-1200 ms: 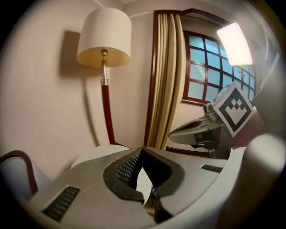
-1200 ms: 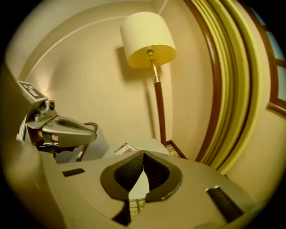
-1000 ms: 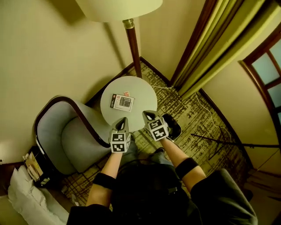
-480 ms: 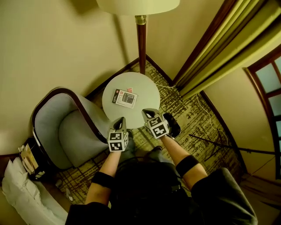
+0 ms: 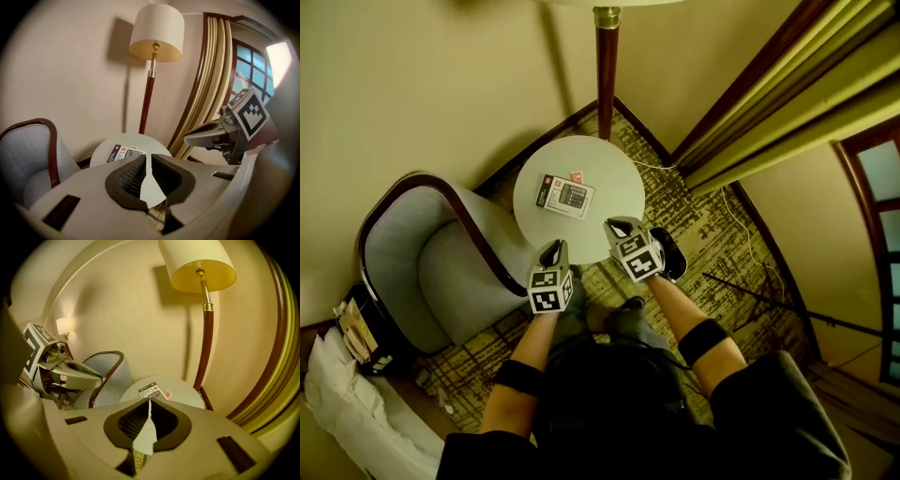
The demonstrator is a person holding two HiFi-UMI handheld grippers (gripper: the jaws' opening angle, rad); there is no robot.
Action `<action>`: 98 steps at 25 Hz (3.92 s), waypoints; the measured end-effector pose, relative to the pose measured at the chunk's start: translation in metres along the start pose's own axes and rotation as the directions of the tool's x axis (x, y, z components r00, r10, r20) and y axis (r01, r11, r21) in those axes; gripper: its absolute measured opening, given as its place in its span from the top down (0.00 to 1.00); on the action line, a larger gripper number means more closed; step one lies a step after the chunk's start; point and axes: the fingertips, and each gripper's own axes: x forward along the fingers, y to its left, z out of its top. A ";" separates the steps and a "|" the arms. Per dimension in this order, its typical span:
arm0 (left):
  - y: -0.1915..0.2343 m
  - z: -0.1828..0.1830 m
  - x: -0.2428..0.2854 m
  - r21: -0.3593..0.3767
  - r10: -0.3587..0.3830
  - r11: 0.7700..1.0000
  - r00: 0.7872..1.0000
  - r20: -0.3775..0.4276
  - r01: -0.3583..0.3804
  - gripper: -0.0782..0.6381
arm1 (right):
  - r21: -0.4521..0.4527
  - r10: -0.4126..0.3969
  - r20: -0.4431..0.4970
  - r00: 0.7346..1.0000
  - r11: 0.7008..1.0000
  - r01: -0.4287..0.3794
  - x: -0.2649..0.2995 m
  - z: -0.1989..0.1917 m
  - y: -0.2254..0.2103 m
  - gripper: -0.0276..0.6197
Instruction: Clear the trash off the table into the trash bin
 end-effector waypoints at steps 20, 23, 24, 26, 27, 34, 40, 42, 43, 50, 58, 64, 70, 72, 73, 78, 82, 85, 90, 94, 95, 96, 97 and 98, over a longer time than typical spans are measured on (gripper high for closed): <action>0.104 -0.023 0.126 0.036 -0.037 0.998 0.973 -0.228 0.046 0.47 | 0.060 -0.022 -0.197 0.980 0.998 0.034 0.143 -0.040 -0.055 0.60; 0.109 -0.022 0.145 0.040 -0.059 0.997 0.963 -0.262 0.072 0.44 | 0.067 -0.018 -0.209 0.978 0.997 0.032 0.160 -0.044 -0.063 0.60; 0.111 -0.022 0.151 0.035 -0.068 0.996 0.960 -0.272 0.080 0.44 | 0.060 -0.017 -0.212 0.977 0.998 0.030 0.166 -0.045 -0.066 0.60; 0.116 -0.028 0.162 0.015 -0.077 0.996 0.953 -0.293 0.085 0.44 | 0.039 -0.011 -0.215 0.977 0.999 0.020 0.179 -0.044 -0.072 0.60; 0.119 -0.033 0.167 0.000 -0.078 0.997 0.950 -0.304 0.082 0.44 | 0.029 -0.006 -0.214 0.977 1.000 0.013 0.185 -0.043 -0.075 0.60; 0.126 -0.065 0.182 -0.177 -0.112 0.983 0.923 -0.368 0.049 0.44 | -0.049 0.044 -0.228 0.973 0.997 -0.057 0.224 -0.035 -0.080 0.60; 0.145 -0.085 0.199 -0.291 -0.097 0.957 0.928 -0.359 -0.012 0.45 | -0.133 0.107 -0.293 0.950 0.979 -0.151 0.248 -0.042 -0.074 0.60; 0.150 -0.086 0.201 -0.340 -0.091 0.940 0.930 -0.356 -0.038 0.45 | -0.138 0.130 -0.311 0.941 0.974 -0.180 0.253 -0.044 -0.073 0.60; 0.151 -0.085 0.202 -0.358 -0.088 0.932 0.931 -0.355 -0.049 0.45 | -0.136 0.141 -0.319 0.937 0.972 -0.193 0.255 -0.044 -0.073 0.60; 0.150 -0.094 0.216 -0.476 -0.108 0.877 0.934 -0.341 -0.072 0.45 | -0.127 0.224 -0.370 0.901 0.949 -0.288 0.273 -0.053 -0.066 0.54; 0.150 -0.097 0.228 -0.544 -0.096 0.833 0.943 -0.317 -0.098 0.57 | -0.032 0.330 -0.391 0.859 0.928 -0.371 0.279 -0.055 -0.058 0.57; 0.152 -0.089 0.229 -0.558 -0.087 0.825 0.955 -0.285 -0.091 0.64 | -0.021 0.353 -0.389 0.851 0.920 -0.392 0.277 -0.058 -0.058 0.64; 0.152 -0.083 0.228 -0.570 -0.085 0.818 0.962 -0.260 -0.082 0.70 | -0.024 0.349 -0.385 0.854 0.922 -0.387 0.272 -0.061 -0.060 0.70; 0.152 -0.081 0.227 -0.580 -0.086 0.811 0.964 -0.253 -0.080 0.72 | -0.025 0.348 -0.374 0.860 0.923 -0.385 0.269 -0.056 -0.059 0.72; 0.153 -0.080 0.225 -0.584 -0.087 0.808 0.964 -0.250 -0.079 0.72 | -0.025 0.347 -0.369 0.862 0.923 -0.383 0.268 -0.055 -0.059 0.73; 0.152 -0.071 0.220 -0.578 -0.088 0.812 0.965 -0.247 -0.074 0.75 | -0.017 0.345 -0.356 0.868 0.927 -0.376 0.260 -0.049 -0.060 0.76; 0.150 -0.056 0.212 -0.551 -0.089 0.832 0.965 -0.248 -0.064 0.75 | -0.008 0.343 -0.352 0.871 0.929 -0.370 0.246 -0.042 -0.060 0.77; 0.144 -0.045 0.198 -0.540 -0.091 0.840 0.966 -0.241 -0.055 0.76 | -0.003 0.337 -0.335 0.880 0.933 -0.359 0.230 -0.033 -0.055 0.78; 0.126 -0.027 0.178 -0.511 -0.105 0.859 0.966 -0.238 -0.032 0.76 | 0.005 0.308 -0.292 0.906 0.947 -0.320 0.197 -0.021 -0.055 0.79; 0.099 -0.007 0.163 -0.462 -0.133 0.887 0.962 -0.239 0.008 0.76 | 0.045 0.280 -0.253 0.926 0.959 -0.278 0.155 -0.014 -0.061 0.79; 0.091 -0.003 0.161 -0.451 -0.142 0.892 0.960 -0.240 0.019 0.76 | 0.054 0.270 -0.244 0.931 0.963 -0.265 0.146 -0.014 -0.065 0.79; 0.084 0.001 0.159 -0.440 -0.151 0.898 0.958 -0.242 0.031 0.76 | 0.065 0.259 -0.235 0.937 0.966 -0.251 0.137 -0.015 -0.068 0.80; 0.076 0.005 0.157 -0.428 -0.161 0.903 0.956 -0.245 0.042 0.76 | 0.077 0.247 -0.224 0.943 0.969 -0.235 0.129 -0.017 -0.071 0.80; 0.067 0.009 0.155 -0.415 -0.170 0.908 0.954 -0.248 0.054 0.76 | 0.090 0.234 -0.215 0.948 0.972 -0.219 0.119 -0.020 -0.074 0.80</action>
